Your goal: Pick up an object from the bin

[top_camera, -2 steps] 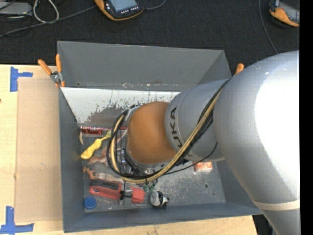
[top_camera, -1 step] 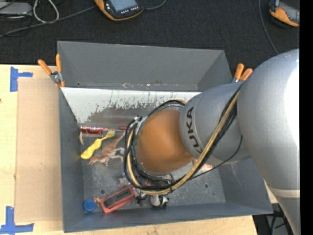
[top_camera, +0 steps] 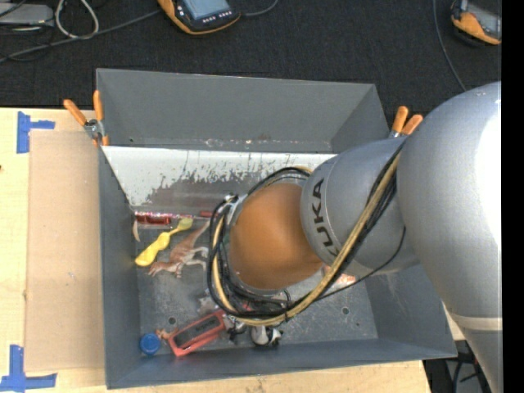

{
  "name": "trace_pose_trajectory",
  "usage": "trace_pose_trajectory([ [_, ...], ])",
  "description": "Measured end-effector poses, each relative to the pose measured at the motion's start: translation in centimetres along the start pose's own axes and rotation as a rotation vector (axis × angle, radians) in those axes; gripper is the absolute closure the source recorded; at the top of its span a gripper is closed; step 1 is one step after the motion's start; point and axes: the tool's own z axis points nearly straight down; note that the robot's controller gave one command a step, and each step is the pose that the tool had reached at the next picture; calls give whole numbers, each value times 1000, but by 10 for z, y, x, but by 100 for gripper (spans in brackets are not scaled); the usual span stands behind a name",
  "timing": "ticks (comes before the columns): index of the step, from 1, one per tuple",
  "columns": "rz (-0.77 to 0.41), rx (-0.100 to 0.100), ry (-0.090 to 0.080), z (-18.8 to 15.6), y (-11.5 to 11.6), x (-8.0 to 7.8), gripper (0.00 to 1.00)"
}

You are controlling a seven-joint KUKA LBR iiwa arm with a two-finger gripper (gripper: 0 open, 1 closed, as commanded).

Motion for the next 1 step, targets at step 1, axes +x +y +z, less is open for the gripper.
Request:
trace_pose_trajectory([
  [1, -98, 0, -3, -4, -37, 24, 100],
])
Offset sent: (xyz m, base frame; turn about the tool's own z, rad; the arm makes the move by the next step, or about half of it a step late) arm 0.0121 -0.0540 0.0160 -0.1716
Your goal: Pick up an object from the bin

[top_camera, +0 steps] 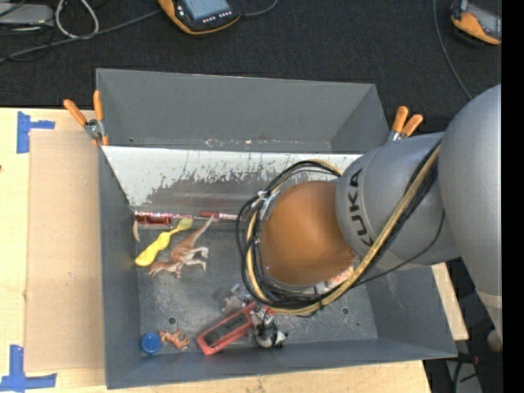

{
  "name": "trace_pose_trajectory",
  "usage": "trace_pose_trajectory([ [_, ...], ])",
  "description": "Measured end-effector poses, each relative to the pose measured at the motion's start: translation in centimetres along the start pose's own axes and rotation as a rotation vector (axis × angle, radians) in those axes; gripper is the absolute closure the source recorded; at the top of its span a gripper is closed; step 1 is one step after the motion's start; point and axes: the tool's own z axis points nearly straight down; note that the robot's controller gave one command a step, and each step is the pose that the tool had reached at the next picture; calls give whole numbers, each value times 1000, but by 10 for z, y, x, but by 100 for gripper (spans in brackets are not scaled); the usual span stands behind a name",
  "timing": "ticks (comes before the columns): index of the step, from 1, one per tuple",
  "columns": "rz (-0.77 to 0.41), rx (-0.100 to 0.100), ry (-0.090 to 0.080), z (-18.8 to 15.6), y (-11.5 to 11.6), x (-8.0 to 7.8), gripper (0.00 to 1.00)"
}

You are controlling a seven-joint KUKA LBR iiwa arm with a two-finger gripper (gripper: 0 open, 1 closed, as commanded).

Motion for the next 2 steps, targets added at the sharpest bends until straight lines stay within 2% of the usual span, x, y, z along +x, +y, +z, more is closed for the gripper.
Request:
trace_pose_trajectory([
  [1, -39, 0, 1, -5, -22, 13, 100],
  [2, -46, -6, 8, -74, -16, 18, 100],
])
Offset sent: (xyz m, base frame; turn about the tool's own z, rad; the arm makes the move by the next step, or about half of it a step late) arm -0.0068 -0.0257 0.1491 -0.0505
